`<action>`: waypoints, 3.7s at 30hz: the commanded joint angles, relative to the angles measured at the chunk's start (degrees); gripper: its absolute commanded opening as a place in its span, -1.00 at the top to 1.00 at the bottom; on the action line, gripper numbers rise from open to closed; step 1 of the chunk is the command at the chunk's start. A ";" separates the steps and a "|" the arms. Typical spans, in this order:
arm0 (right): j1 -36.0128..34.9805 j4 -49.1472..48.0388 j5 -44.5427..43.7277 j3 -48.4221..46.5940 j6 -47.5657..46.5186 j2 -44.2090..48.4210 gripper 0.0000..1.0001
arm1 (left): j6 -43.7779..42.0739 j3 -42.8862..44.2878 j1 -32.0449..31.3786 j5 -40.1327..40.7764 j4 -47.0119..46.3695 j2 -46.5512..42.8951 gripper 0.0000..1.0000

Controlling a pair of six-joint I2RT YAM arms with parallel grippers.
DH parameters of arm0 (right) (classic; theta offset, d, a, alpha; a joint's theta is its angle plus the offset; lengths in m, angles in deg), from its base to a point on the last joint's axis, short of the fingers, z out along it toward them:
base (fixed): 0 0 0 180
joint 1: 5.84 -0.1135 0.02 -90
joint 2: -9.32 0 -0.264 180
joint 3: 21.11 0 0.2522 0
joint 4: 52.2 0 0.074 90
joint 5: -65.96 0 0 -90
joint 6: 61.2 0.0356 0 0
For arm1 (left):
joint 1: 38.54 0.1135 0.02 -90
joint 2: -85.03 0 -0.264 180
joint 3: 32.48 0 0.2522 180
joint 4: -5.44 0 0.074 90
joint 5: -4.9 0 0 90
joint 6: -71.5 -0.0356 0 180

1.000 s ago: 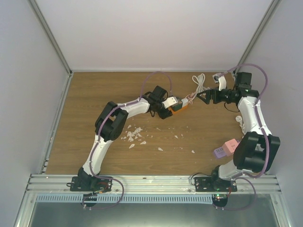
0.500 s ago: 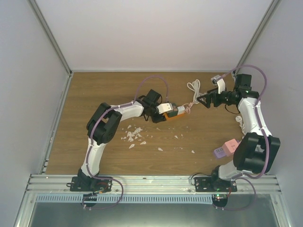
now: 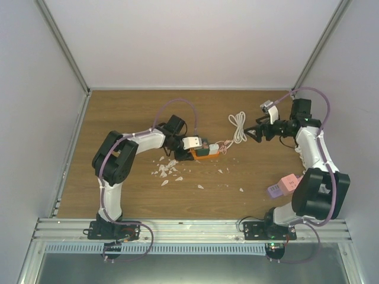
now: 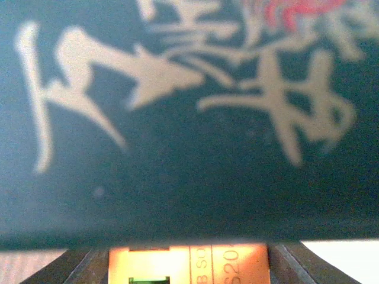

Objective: Pull the plug off the socket

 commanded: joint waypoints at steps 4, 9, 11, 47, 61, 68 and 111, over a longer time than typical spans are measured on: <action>-1.77 -0.48 1.72 3.22 -3.65 4.31 -0.99 | -10.88 -8.42 1.76 -5.12 5.91 -6.81 0.27; -4.66 -0.27 -0.22 4.86 -4.90 5.90 -0.99 | -14.47 -12.65 3.15 -7.49 8.44 -10.02 0.26; -6.06 -0.65 -0.83 5.89 -5.13 6.56 -0.99 | -15.48 -14.51 3.79 -7.19 8.64 -11.28 0.26; -16.08 -1.70 -4.18 10.31 -12.41 8.51 -0.99 | -0.82 -26.66 2.63 -2.57 -5.24 -19.03 -0.06; -16.25 -1.69 -2.55 9.94 -16.05 9.03 -0.99 | -2.99 -23.80 7.50 -8.50 1.38 -29.15 -0.98; -18.52 -3.62 -0.51 11.08 -18.16 9.67 -0.99 | -4.99 -25.57 10.44 -13.48 2.58 -39.74 -0.98; -40.54 -20.45 -9.55 13.98 -23.70 -13.09 -0.03 | 6.11 -30.36 4.21 -16.68 -15.71 -29.13 -0.91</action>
